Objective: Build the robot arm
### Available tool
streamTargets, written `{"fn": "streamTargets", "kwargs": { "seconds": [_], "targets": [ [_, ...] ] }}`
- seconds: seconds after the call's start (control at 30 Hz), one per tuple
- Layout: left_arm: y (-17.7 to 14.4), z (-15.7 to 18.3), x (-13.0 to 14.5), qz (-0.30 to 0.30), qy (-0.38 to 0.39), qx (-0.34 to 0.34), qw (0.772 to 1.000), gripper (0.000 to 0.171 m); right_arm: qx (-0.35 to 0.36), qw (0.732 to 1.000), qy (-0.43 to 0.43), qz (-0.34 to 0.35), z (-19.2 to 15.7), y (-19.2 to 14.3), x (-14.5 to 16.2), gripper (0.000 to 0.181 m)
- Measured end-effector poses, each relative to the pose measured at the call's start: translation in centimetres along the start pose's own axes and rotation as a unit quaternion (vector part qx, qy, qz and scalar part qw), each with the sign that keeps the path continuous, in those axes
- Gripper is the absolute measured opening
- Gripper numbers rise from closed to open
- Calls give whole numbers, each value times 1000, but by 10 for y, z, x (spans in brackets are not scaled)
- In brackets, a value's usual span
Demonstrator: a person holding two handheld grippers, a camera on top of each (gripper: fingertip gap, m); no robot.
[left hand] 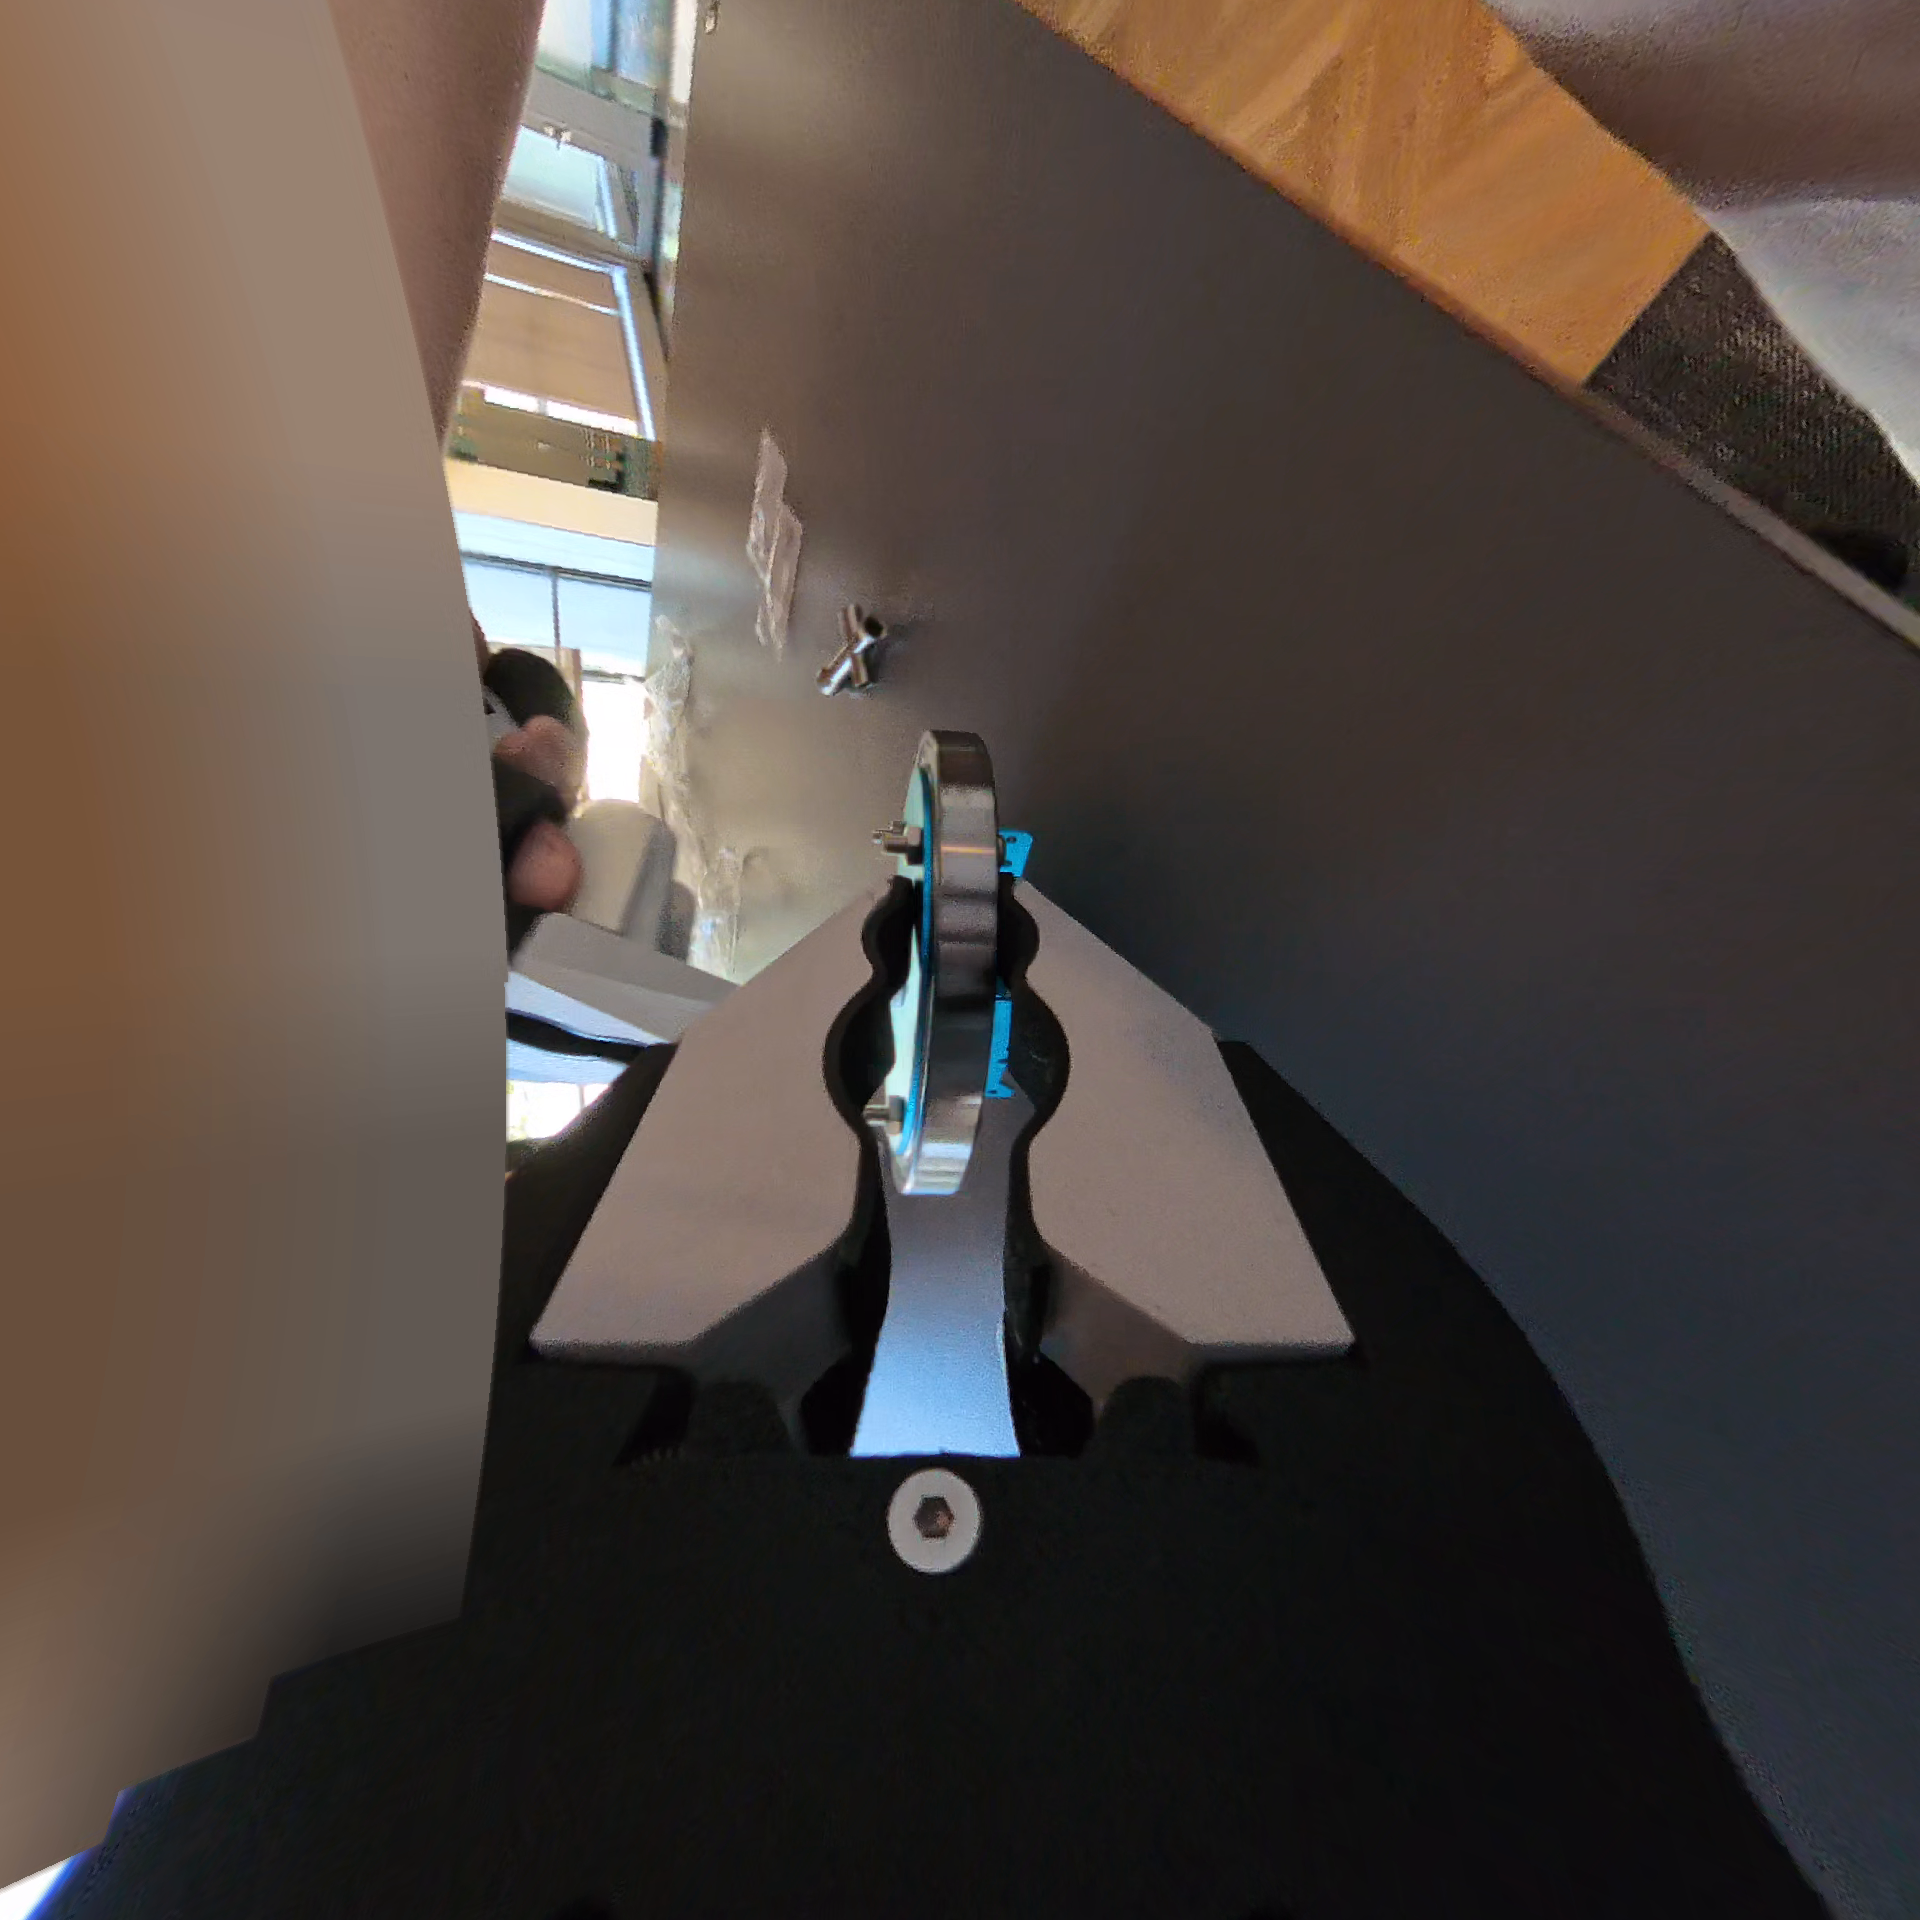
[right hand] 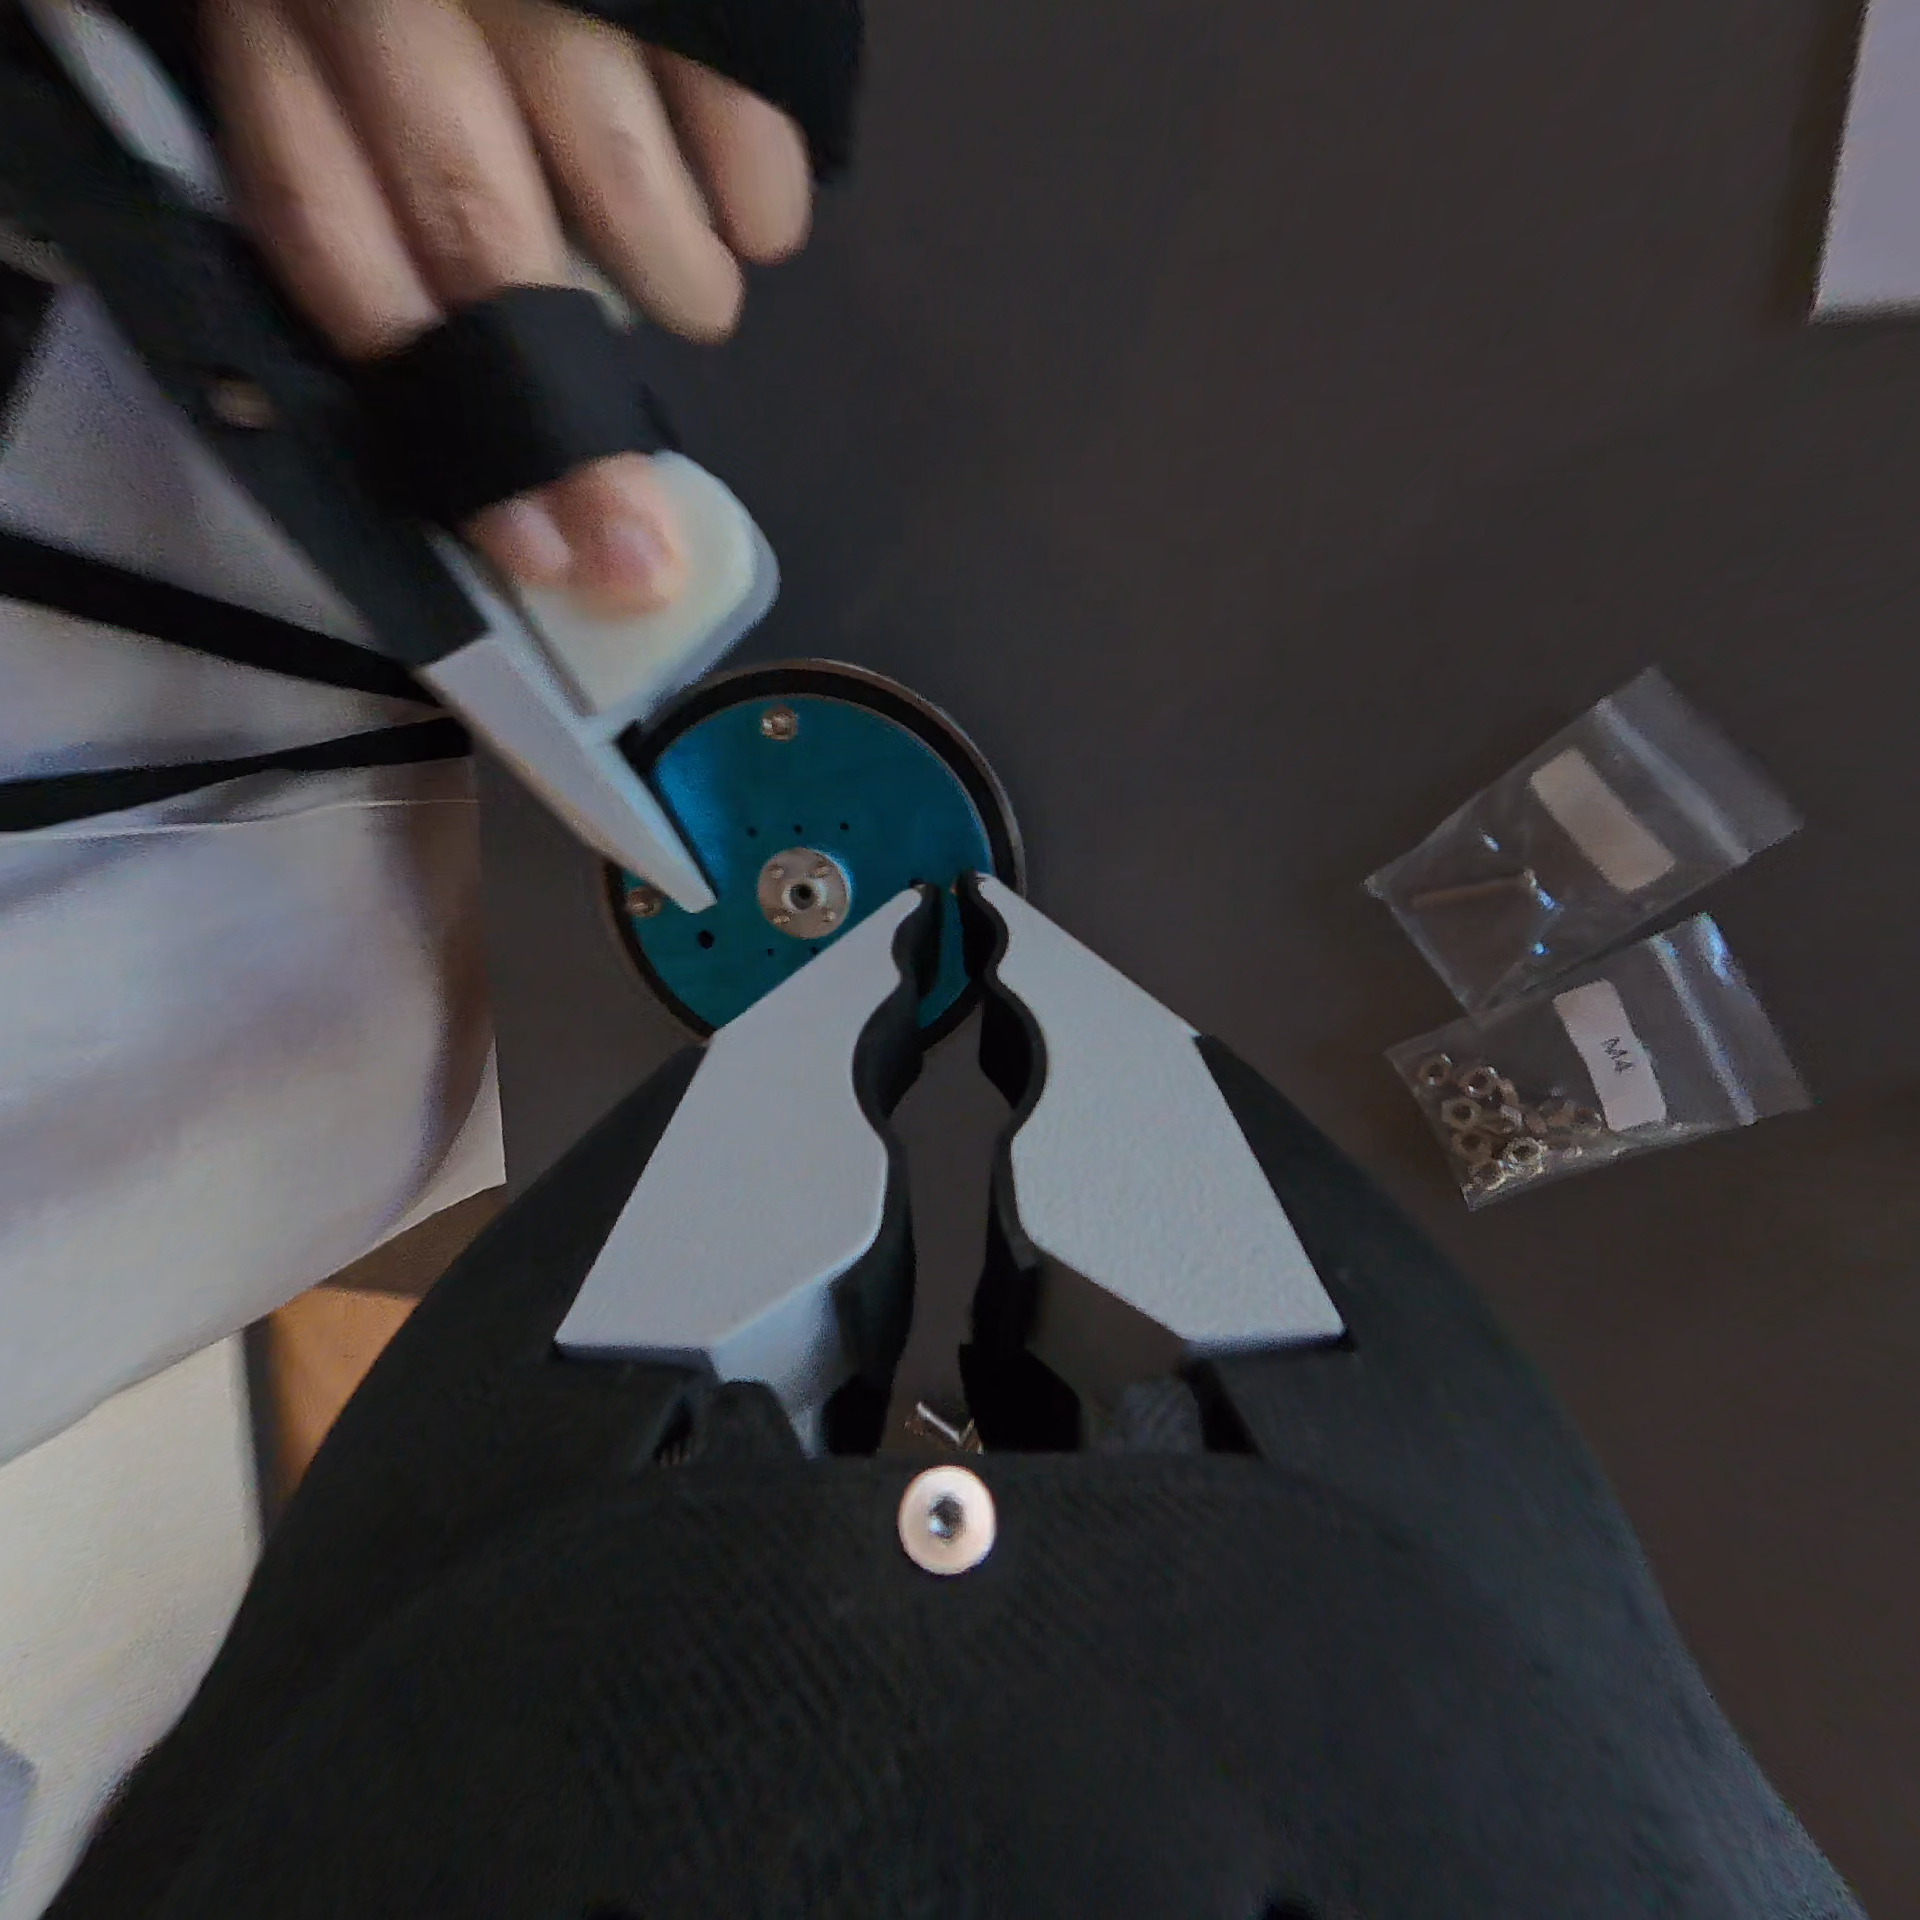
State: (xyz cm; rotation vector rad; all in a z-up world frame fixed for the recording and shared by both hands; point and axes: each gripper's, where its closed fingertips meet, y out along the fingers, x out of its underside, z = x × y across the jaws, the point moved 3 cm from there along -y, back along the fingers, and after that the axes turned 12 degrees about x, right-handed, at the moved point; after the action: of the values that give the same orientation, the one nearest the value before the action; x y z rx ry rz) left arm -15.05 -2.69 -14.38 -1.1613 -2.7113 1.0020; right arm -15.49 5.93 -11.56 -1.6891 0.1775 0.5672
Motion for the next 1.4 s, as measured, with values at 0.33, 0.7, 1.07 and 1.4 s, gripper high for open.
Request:
{"fn": "streamTargets", "kwargs": {
  "seconds": [0.33,0.7,1.07,1.4],
  "targets": [
    [8,9,-4,9,36,-9,999,18,22,968,-82,236,-28,-14,35,34],
    [8,7,2,-12,70,-42,997,16,47,959,-231,159,-38,-2,-10,20],
    [0,0,12,-17,58,-56,997,12,61,955,-290,19,-32,15,-29,11],
    [-4,1,14,-13,57,-50,997,13,39,919,-392,-12,-31,26,-34,6]
  ]
}}
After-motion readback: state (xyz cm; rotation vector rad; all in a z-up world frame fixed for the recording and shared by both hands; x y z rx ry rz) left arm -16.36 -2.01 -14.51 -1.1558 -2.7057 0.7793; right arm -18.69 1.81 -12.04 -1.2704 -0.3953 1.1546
